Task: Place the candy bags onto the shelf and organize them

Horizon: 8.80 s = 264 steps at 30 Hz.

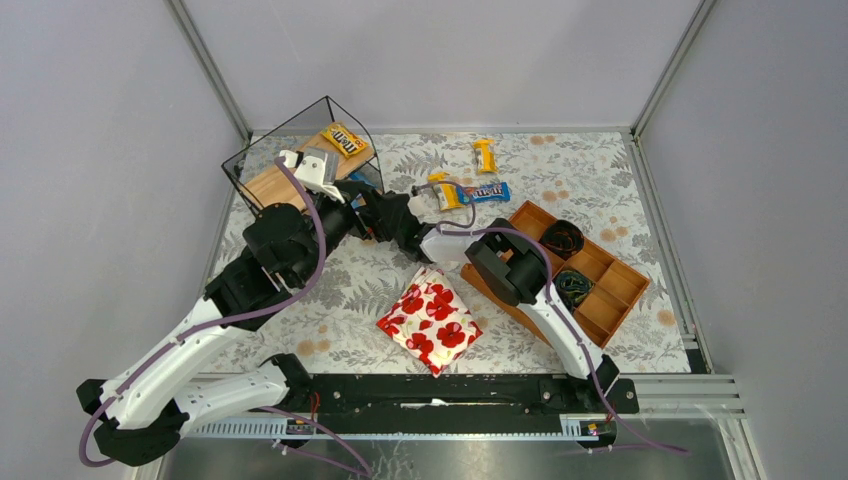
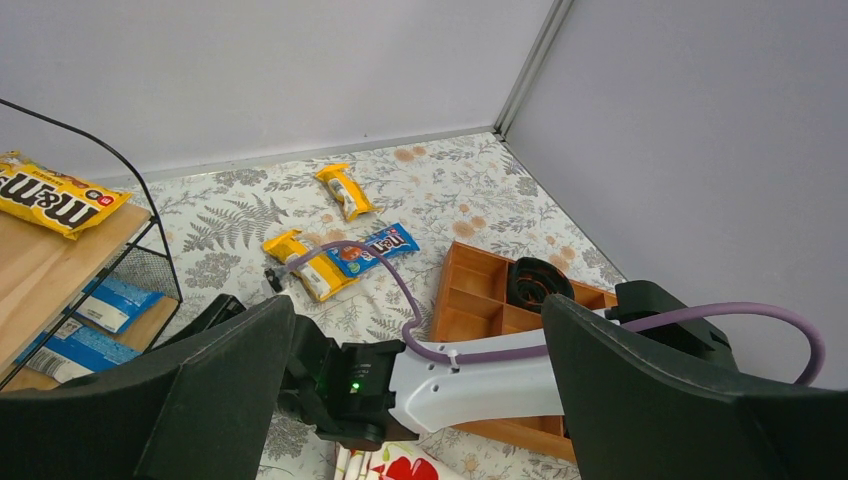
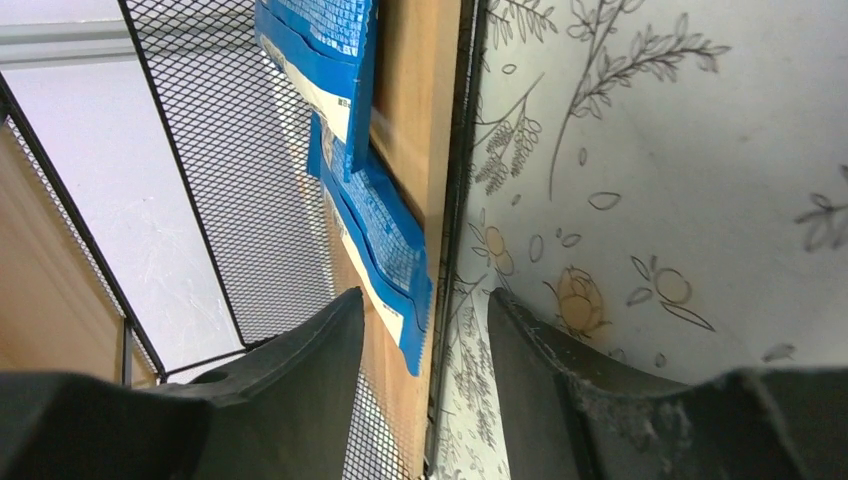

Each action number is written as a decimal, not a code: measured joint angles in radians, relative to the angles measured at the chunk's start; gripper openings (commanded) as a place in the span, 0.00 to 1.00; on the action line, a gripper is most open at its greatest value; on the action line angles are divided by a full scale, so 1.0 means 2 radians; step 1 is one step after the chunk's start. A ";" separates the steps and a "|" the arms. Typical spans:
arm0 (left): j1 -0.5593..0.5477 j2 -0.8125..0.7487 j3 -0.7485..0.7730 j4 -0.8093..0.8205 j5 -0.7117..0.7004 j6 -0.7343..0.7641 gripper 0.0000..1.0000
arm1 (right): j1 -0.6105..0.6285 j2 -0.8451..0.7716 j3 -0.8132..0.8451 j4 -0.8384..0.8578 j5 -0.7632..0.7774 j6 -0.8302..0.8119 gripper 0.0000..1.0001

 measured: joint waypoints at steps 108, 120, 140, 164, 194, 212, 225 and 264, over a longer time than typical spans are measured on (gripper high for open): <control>0.000 0.042 0.009 0.018 0.010 -0.013 0.99 | -0.144 -0.195 -0.265 -0.015 0.074 0.053 0.77; -0.014 0.025 0.002 0.023 0.012 -0.009 0.99 | -0.144 -0.172 -0.275 0.038 0.105 0.097 0.63; -0.014 0.024 0.000 0.026 0.012 -0.007 0.99 | -0.146 -0.155 -0.323 0.163 0.078 0.026 0.15; -0.002 -0.011 0.006 0.019 0.017 -0.010 0.99 | -0.037 -0.340 -0.321 0.147 -0.102 -0.026 0.11; -0.003 -0.068 0.042 0.008 0.037 -0.033 0.99 | 0.027 0.036 0.269 -0.056 0.046 0.000 0.13; -0.010 -0.070 0.030 0.013 0.020 -0.026 0.99 | 0.021 0.047 0.279 -0.088 0.079 0.000 0.13; -0.010 -0.069 0.025 0.013 0.020 -0.026 0.99 | 0.018 0.047 0.277 -0.088 0.089 -0.001 0.15; -0.010 -0.027 -0.008 0.033 -0.009 0.006 0.99 | -0.079 -0.395 -0.359 -0.049 -0.031 -0.395 1.00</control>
